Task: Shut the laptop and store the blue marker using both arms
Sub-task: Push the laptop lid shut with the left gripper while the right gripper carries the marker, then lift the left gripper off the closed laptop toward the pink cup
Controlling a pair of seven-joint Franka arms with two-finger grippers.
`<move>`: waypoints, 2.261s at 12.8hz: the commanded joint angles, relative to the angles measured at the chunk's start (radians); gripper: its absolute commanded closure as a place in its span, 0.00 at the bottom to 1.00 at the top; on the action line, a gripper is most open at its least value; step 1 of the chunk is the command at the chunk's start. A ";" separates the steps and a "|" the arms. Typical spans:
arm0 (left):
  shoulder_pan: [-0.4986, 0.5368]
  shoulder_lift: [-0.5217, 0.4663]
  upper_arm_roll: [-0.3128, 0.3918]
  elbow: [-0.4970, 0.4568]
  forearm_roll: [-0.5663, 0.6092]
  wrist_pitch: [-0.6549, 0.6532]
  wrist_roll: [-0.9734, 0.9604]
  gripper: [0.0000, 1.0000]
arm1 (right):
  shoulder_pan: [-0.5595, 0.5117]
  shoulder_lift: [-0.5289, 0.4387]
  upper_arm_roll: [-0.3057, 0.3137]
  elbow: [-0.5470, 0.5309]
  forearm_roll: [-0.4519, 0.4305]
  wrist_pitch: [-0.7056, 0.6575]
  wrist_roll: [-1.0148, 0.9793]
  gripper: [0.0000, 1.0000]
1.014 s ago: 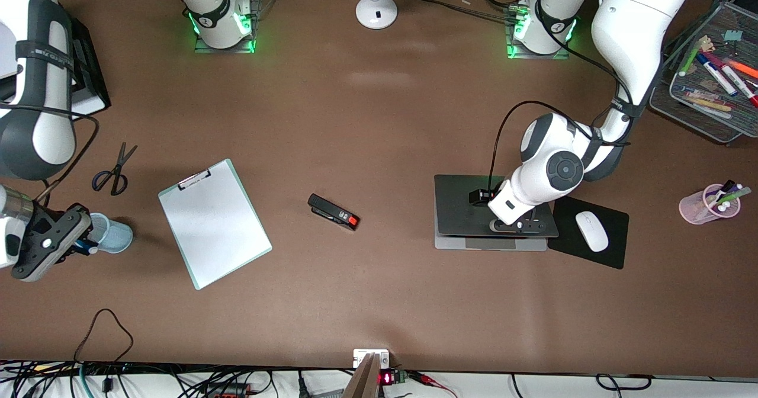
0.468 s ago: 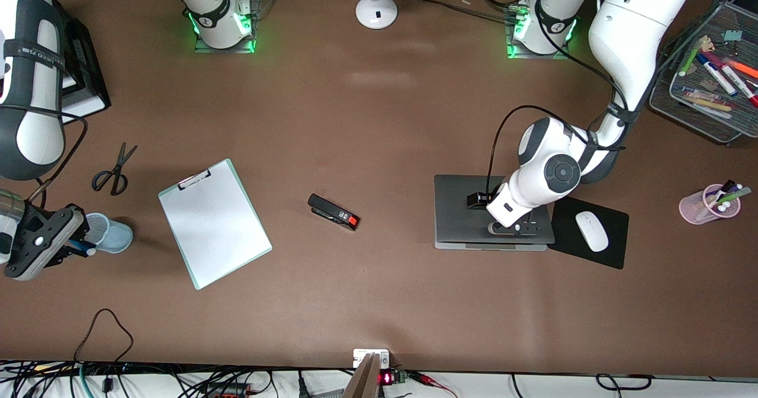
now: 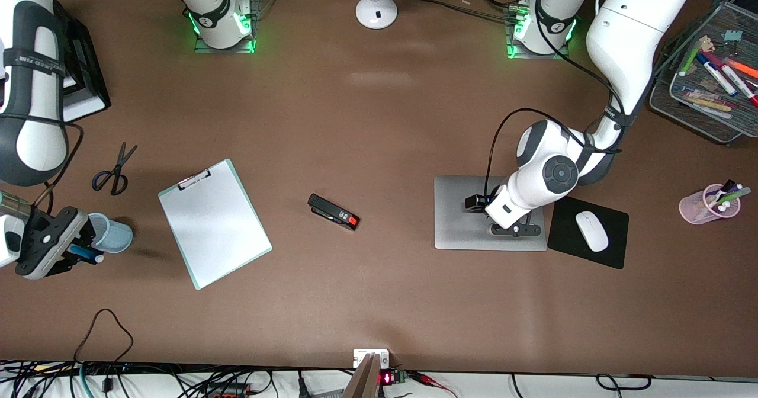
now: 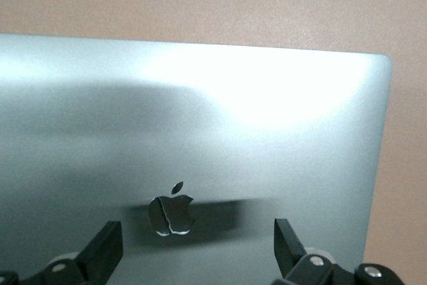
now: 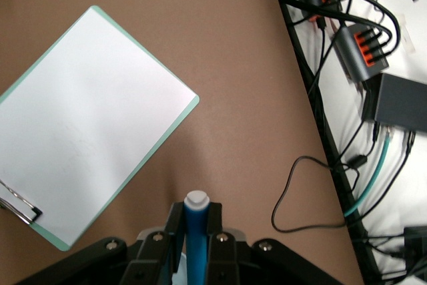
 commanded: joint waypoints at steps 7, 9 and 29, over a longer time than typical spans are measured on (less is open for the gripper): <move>0.052 -0.111 -0.003 0.023 0.016 -0.038 -0.004 0.00 | -0.132 -0.034 0.016 -0.158 0.291 -0.014 -0.465 0.88; 0.090 -0.180 -0.002 0.025 0.016 -0.074 0.003 0.00 | -0.166 -0.033 0.016 -0.160 0.328 -0.075 -0.544 0.88; 0.179 -0.321 -0.017 0.641 0.191 -0.940 0.013 0.00 | -0.315 0.067 0.016 -0.168 0.489 -0.205 -0.872 0.88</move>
